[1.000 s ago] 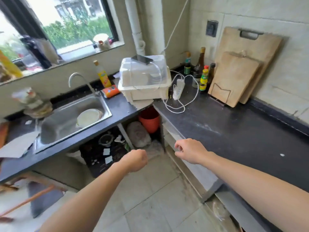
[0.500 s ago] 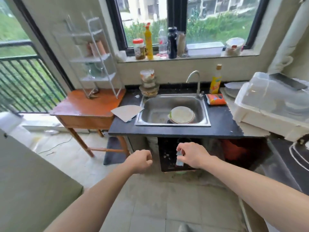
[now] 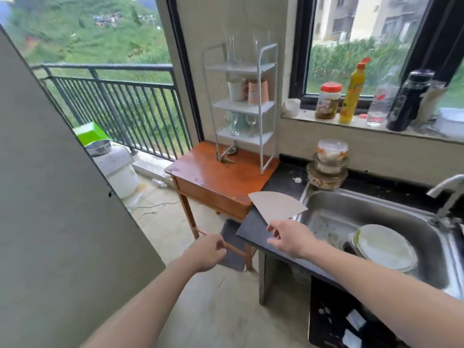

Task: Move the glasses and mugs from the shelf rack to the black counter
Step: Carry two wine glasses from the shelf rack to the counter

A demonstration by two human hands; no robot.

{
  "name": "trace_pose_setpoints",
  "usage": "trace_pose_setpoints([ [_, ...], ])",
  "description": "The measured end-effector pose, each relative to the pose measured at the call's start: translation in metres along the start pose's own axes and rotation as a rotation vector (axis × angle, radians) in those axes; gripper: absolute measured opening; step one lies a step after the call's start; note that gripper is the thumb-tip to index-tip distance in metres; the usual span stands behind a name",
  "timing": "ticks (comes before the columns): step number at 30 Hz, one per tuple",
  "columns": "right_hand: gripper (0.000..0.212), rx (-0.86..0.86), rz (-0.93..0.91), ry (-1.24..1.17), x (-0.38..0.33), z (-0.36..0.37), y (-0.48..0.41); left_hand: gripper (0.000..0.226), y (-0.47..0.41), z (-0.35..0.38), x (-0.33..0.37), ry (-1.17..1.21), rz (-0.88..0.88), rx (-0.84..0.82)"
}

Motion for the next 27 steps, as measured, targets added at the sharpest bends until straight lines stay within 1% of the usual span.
trace_pose_setpoints([
  [5, 0.037, 0.001, -0.045, 0.004, -0.068, 0.016, -0.079, 0.018, -0.046, -0.05, -0.078, 0.027, -0.03, 0.044],
  [10, 0.04, 0.028, 0.011, -0.027, -0.119, 0.011, -0.163, 0.021, -0.109, -0.116, -0.135, 0.003, 0.028, 0.04],
  [14, 0.037, 0.117, 0.066, -0.132, -0.148, -0.017, -0.215, 0.022, -0.164, -0.175, -0.164, -0.034, 0.088, 0.037],
  [17, 0.036, 0.191, 0.115, -0.179, -0.148, -0.042, -0.242, 0.022, -0.207, -0.2, -0.167, -0.007, 0.135, 0.038],
  [23, 0.033, 0.307, 0.178, -0.228, -0.131, -0.09, -0.305, 0.015, -0.294, -0.225, -0.162, 0.075, 0.215, 0.055],
  [27, 0.035, 0.358, 0.206, -0.295, -0.121, -0.116, -0.36, 0.01, -0.351, -0.249, -0.159, 0.092, 0.228, 0.094],
])
Point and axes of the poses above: each hand's wrist, its own y-axis away from the middle knuckle, its own z-axis out of the palm, x = y × z, the point moved 9 cm from there along -y, towards the middle knuckle, and after that the axes turned 15 degrees about z, right-handed, at the moved point
